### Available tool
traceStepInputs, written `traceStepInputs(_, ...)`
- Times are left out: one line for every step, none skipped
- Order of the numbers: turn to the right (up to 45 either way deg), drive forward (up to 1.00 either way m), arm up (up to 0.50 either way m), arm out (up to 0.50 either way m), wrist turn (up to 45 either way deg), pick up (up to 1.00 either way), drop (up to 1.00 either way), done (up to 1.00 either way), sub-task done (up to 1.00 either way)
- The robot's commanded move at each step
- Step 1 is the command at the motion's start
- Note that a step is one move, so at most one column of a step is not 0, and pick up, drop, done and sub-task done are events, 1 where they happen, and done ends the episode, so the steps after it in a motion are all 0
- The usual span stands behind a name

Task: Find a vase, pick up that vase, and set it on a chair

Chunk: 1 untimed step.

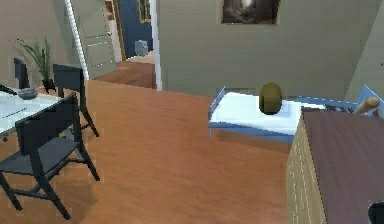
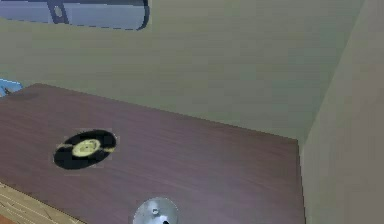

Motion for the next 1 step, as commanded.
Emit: traceStepInputs(0.0, 0.00, 0.10, 0.00, 0.0, 0.00, 0.00, 0.00, 0.00)
